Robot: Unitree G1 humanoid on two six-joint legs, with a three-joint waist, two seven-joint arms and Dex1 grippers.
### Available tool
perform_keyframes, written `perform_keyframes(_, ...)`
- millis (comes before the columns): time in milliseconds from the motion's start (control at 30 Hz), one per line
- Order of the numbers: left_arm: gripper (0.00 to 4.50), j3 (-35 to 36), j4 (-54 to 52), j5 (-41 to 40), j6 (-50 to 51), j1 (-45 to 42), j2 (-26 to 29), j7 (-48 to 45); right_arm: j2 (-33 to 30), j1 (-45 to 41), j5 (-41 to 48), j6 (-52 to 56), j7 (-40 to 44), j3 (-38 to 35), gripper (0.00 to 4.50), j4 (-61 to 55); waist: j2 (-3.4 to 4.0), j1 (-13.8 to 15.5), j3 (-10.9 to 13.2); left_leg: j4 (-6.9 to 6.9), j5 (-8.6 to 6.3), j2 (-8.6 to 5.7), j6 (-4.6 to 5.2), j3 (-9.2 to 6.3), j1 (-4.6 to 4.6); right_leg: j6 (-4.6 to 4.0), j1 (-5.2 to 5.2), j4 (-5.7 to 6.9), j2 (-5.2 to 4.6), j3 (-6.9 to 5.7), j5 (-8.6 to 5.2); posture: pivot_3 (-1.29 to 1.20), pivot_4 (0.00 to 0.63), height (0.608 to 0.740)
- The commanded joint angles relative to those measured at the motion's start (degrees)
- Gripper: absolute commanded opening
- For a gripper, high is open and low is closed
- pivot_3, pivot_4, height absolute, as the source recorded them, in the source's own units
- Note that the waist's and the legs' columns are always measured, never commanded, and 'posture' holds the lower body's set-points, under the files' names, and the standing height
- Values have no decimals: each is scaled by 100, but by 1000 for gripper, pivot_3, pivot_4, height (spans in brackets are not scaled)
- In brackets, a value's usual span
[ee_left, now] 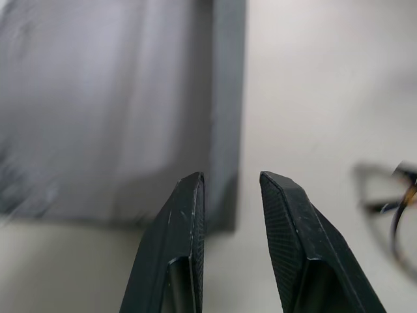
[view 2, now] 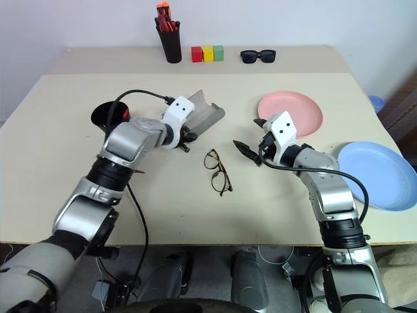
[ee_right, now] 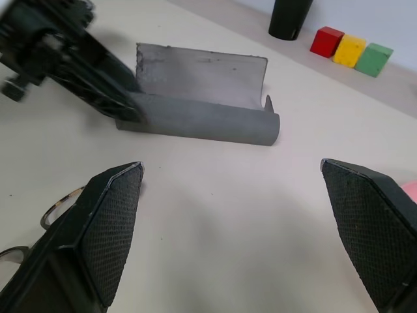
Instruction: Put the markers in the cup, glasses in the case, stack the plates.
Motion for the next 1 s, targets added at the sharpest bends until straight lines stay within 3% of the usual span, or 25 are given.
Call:
perform_keyframes(33,808,325,292,46,-37,-335,-238,258,-17,-50,7,-107,-12,-133,4449,-100,0,-19,0,0,0,0,0,0,0,0,0,0,0,-1,0,0,150,740)
perform_keyframes(100,78,380,350,42,-27,-386,-317,298,-25,-34,16,-92,-12,-140,4449,-129,0,-43,0,-2,0,1,0,1,1,0,-2,1,0,0,0,0,150,740)
perform_keyframes(500,78,404,-457,-61,-190,-32,11,-34,-218,239,327,-355,576,-394,4449,-61,0,-21,0,-2,0,1,0,2,1,1,-2,2,0,1,0,0,150,740)
perform_keyframes(1000,78,93,-2086,-315,-705,775,1246,-1460,-425,570,402,-795,884,-777,4449,93,1,-11,1,0,0,2,0,4,2,0,-1,2,0,3,0,0,150,740)
